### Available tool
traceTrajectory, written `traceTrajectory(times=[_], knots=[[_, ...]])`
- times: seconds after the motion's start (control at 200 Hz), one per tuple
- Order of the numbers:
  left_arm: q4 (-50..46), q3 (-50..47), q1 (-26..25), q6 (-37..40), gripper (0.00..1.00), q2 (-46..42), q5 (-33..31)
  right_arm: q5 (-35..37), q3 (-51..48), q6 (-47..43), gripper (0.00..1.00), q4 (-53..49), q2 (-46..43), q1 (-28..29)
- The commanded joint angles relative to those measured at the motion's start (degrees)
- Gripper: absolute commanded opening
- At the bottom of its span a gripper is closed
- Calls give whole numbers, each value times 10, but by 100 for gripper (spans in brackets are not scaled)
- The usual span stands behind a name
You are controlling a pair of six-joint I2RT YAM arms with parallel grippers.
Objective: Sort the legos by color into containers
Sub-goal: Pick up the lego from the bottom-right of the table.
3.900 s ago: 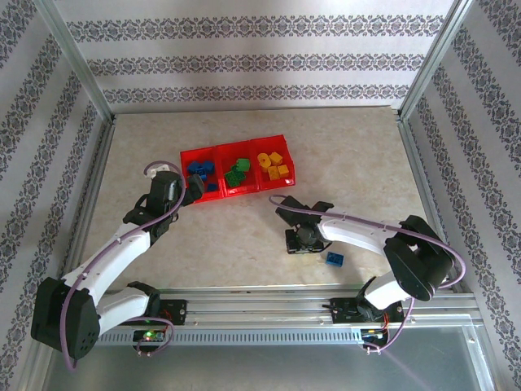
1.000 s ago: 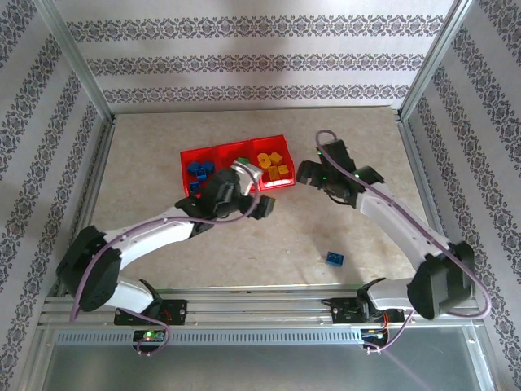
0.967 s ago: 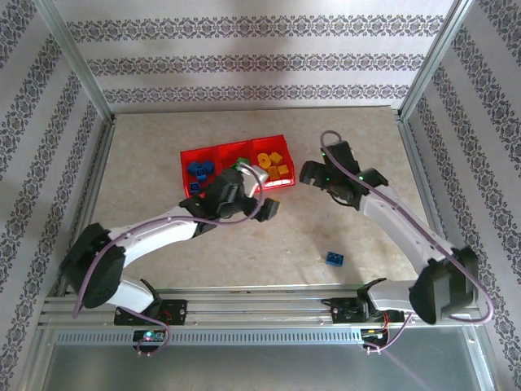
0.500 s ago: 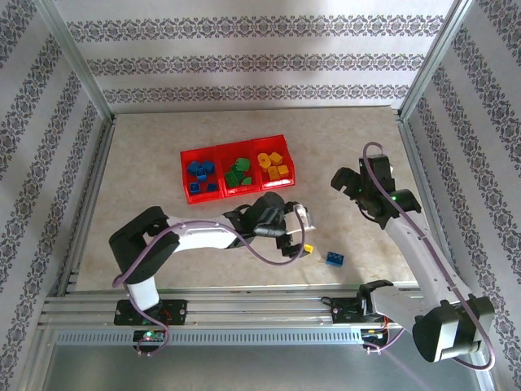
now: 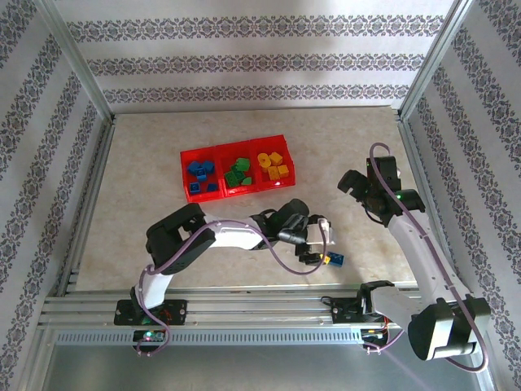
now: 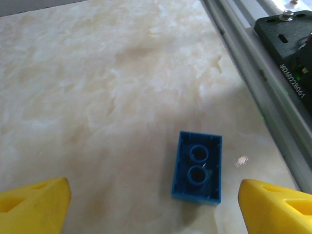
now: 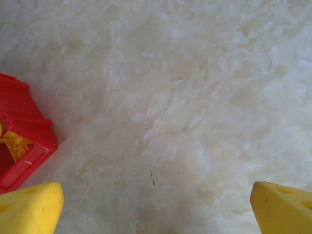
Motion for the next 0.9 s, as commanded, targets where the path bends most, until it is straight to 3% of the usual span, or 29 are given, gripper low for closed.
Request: traceTrajectory(times=[0.0,0.694,0.894], knots=[[-25,29,-15,13,88,23,38,0,3,-14,98,-18,1,-9],[-82,104,-27,1,66,107,42,-5,3,-24,98,-24,4,-29],[-95,114,-27,1,54,118,34,-6,0,-23,98,-23,4,-29]])
